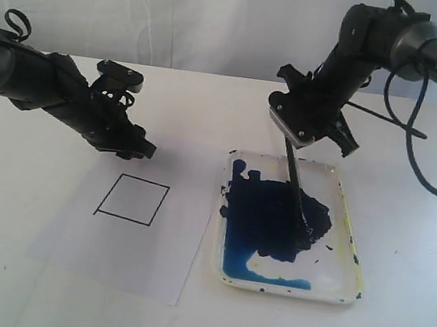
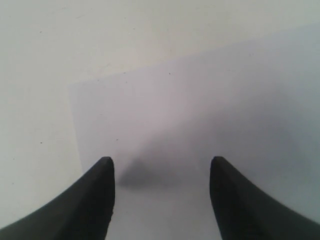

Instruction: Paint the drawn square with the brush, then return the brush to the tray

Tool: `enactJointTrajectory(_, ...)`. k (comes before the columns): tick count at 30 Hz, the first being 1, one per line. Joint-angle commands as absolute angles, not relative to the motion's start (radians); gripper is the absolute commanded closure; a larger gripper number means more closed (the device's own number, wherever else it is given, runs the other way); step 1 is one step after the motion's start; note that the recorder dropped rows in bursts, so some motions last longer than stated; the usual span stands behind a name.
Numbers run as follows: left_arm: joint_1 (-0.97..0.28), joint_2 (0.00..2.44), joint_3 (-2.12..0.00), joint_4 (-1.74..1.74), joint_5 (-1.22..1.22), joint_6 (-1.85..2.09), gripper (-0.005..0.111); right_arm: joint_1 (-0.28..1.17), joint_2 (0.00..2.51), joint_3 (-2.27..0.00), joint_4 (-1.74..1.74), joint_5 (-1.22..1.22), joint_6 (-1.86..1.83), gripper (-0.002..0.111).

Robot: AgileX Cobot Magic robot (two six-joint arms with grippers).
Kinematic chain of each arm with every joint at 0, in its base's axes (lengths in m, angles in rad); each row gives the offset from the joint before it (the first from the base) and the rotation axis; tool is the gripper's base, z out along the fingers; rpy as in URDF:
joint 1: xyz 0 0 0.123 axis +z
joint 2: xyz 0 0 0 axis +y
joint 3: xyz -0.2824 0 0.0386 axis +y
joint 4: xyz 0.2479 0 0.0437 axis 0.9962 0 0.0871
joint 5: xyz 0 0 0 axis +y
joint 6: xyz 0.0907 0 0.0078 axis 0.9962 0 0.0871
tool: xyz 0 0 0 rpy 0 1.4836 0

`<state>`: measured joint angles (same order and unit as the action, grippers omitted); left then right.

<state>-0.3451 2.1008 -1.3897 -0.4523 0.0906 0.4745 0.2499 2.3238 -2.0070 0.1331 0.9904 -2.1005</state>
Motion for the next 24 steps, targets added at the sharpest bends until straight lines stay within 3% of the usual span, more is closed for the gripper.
enactJointTrajectory(1,-0.339,2.103,-1.387,-0.455,0.097,0.47,0.047,0.249,2.334,-2.011,0.161,0.996,-2.022,0.066)
enactJointTrajectory(6,-0.339,2.103,-1.387,-0.455,0.097,0.47,0.047,0.247,2.334,-2.011,0.143,0.907,-1.788,0.06)
enactJointTrajectory(11,-0.339,2.103,-1.387,-0.455,0.097,0.47,0.047,0.247,2.334,-2.011,0.136,0.915,-1.799,0.06)
enactJointTrajectory(17,-0.339,2.103,-1.387,-0.455,0.097,0.47,0.047,0.247,2.334,-2.011,0.132,0.771,-1.177,0.06)
enactJointTrajectory(24,-0.339,2.103,-1.387,-0.455,0.097,0.47,0.047,0.245,2.345,-2.011,0.131,0.742,-0.778,0.06)
